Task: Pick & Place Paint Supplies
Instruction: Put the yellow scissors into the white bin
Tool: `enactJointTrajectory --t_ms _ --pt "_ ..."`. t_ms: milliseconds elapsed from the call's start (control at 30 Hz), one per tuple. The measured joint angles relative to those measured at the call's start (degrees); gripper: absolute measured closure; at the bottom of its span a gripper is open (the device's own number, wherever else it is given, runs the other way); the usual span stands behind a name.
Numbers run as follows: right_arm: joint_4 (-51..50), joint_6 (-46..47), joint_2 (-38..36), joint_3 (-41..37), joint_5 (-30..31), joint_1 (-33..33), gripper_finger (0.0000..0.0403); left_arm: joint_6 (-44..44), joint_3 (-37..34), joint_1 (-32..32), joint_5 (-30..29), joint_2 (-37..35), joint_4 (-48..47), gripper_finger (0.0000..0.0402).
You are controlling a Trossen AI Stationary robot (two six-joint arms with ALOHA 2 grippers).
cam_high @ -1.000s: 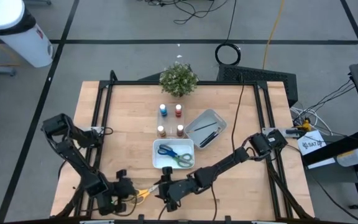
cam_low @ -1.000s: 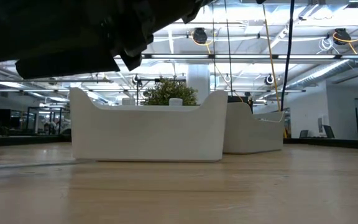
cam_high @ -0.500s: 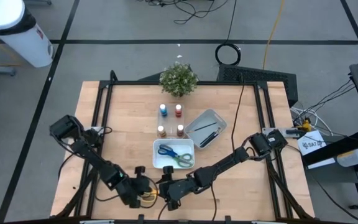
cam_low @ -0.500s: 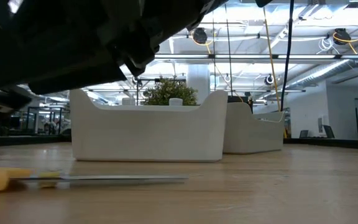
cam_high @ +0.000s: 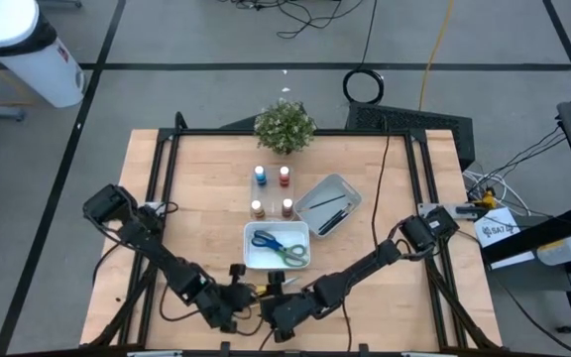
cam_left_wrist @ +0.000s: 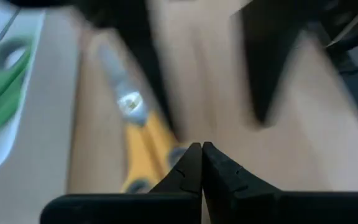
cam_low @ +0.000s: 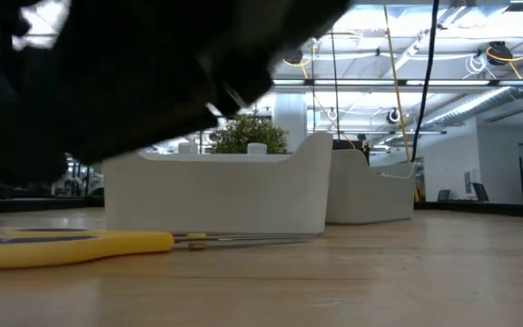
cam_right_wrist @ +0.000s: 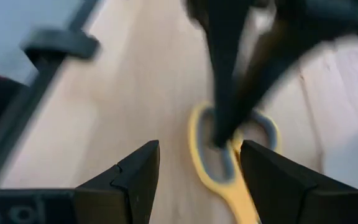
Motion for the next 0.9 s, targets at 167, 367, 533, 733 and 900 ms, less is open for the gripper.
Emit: enactJointTrajectory --t_ms 167,367,533,733,900 --pt "-5.4 0.2 0.0 0.0 1.3 -0.6 0.0193 1.0 3.6 -2.0 2.3 -0.1 -2.7 0.0384" --pt "-10.2 2.8 0.0 0.0 1.2 -2.4 0.0193 -1.0 5.5 -5.6 2.5 -0.2 -7.4 0.0387" --pt "-11.8 3.0 0.0 -0.1 1.0 -3.4 0.0193 -1.2 5.8 -7.1 2.6 -0.2 -7.9 0.0395" --pt "-9.5 5.0 -0.4 -4.0 -4.5 -4.3 0.0193 -1.5 5.8 -6.9 2.6 -0.2 -7.9 0.0372" --pt "-6.4 6.6 -0.5 -7.9 -4.6 -4.3 0.0194 -2.1 5.8 -6.5 2.9 -0.2 -8.1 0.0379"
